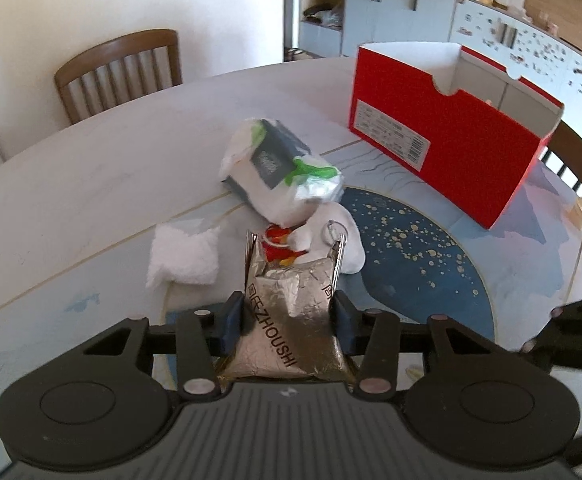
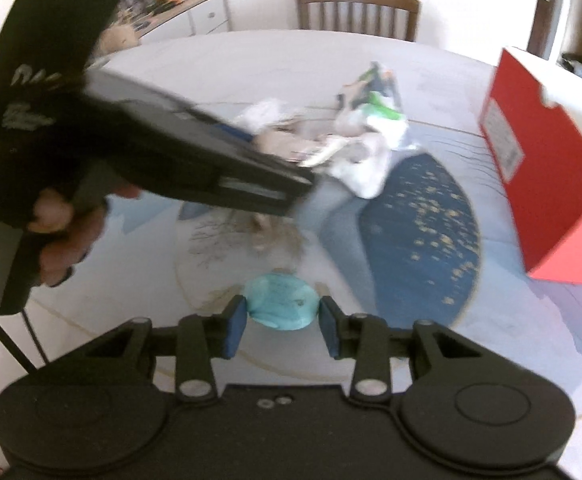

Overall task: Organize objects
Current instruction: 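Carry the foil bag and blue oval item with both tools into the shoebox, then open the left tool to drop the foil bag while the right tool releases the blue item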

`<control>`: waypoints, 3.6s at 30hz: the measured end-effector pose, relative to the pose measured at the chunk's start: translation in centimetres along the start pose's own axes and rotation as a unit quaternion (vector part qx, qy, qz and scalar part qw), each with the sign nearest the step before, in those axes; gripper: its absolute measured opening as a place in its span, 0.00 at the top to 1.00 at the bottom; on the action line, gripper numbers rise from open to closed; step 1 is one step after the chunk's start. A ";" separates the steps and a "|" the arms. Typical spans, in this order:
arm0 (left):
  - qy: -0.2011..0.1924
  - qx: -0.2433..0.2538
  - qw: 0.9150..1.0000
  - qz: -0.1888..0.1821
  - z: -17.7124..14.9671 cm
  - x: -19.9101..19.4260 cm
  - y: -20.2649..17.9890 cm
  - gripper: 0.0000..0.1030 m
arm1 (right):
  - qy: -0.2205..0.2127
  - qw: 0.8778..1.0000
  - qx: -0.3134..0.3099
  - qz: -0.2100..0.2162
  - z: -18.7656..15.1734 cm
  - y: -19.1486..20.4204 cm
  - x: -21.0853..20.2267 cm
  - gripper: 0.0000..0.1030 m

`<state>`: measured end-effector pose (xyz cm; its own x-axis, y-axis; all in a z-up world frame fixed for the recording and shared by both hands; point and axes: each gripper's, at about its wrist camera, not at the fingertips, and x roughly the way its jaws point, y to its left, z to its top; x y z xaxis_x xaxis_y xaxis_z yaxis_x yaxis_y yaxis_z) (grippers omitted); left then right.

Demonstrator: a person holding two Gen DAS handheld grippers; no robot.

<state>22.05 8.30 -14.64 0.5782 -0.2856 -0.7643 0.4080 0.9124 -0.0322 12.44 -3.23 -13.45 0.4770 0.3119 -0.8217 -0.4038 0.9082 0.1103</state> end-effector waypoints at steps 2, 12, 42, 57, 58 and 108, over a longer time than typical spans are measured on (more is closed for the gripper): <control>0.002 -0.009 1.000 0.003 0.0 -0.6 0.0 0.56 | -0.007 1.000 0.011 -0.004 0.0 -0.8 -0.8 0.64; -0.006 -0.045 0.999 0.001 0.6 -4.5 -1.2 0.56 | -0.048 0.998 0.047 -0.016 1.1 -4.4 -4.7 0.63; -0.057 -0.054 0.997 -0.002 10.7 -6.7 -14.3 0.55 | -0.143 0.986 0.040 -0.074 4.6 -18.5 -14.1 0.63; -0.040 -0.029 0.999 0.007 16.3 -1.6 -21.4 0.55 | -0.154 0.985 0.021 -0.074 4.7 -26.4 -14.9 0.63; -0.038 -0.029 0.999 0.009 16.7 -1.1 -21.7 0.55 | -0.154 0.985 0.019 -0.074 4.8 -26.8 -14.8 0.63; 0.075 -0.028 0.994 0.069 22.3 13.4 -22.3 0.38 | -0.011 1.000 -0.011 -0.020 7.9 -35.7 -3.2 0.51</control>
<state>36.44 -22.35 -9.78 0.5118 -0.1138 -0.8515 0.2892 0.9561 0.0461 31.47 -34.45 -10.38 0.5091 0.2820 -0.8132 -0.4007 0.9138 0.0660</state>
